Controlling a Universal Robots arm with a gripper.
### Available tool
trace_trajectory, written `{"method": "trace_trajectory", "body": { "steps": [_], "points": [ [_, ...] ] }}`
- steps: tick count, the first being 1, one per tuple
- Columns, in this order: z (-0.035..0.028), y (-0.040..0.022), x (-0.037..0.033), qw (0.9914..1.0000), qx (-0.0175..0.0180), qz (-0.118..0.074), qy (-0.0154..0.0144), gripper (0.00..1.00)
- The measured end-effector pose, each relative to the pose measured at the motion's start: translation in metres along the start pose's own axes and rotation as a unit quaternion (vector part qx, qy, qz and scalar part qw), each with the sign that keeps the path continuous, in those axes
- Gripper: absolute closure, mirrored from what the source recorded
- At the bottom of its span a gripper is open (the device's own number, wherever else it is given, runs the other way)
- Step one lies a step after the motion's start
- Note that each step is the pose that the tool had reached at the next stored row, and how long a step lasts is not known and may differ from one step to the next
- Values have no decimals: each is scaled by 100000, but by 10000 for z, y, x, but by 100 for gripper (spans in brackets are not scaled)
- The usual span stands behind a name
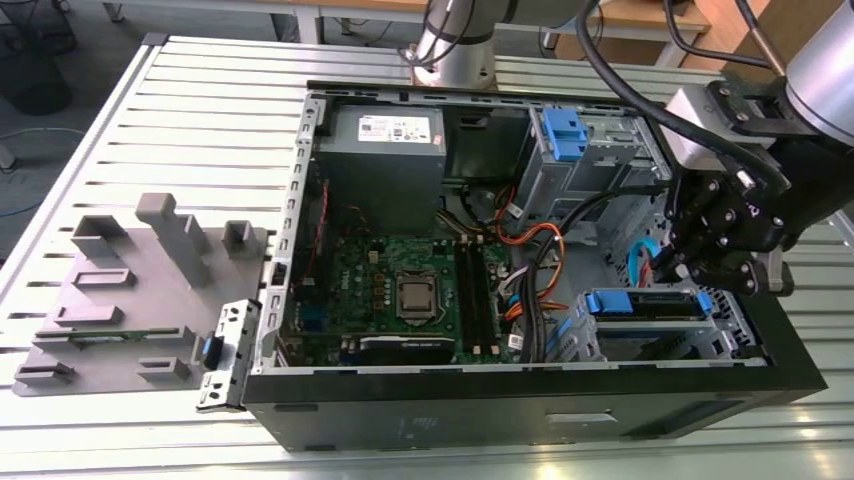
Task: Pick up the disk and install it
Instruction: 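Insert the first disk wire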
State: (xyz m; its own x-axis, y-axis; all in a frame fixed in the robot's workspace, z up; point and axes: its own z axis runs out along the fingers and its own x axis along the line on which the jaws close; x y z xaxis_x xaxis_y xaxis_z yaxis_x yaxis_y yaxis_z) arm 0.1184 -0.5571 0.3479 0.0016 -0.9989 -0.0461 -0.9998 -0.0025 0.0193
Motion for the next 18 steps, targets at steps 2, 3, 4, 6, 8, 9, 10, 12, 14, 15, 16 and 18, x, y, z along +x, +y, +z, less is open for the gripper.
{"method": "trace_trajectory", "body": {
  "steps": [2,3,4,6,8,9,10,12,14,15,16,18],
  "points": [
    [0,2,16,100000,2,1,-6,84],
    [0,3,23,100000,1,3,-1,84],
    [-1,4,29,100000,1,1,-2,84],
    [0,7,42,100000,2,4,0,84],
    [1,9,49,100000,1,-1,-3,84],
    [2,13,51,100000,1,6,-7,84],
    [2,17,52,100000,3,12,-5,84],
    [3,28,58,100000,2,1,-1,84],
    [5,31,69,100000,1,-3,-3,84],
    [7,31,78,100000,0,-5,-2,84],
    [8,31,86,100000,-1,-2,4,84],
    [15,32,92,100000,0,-1,-20,84]
  ]
}}
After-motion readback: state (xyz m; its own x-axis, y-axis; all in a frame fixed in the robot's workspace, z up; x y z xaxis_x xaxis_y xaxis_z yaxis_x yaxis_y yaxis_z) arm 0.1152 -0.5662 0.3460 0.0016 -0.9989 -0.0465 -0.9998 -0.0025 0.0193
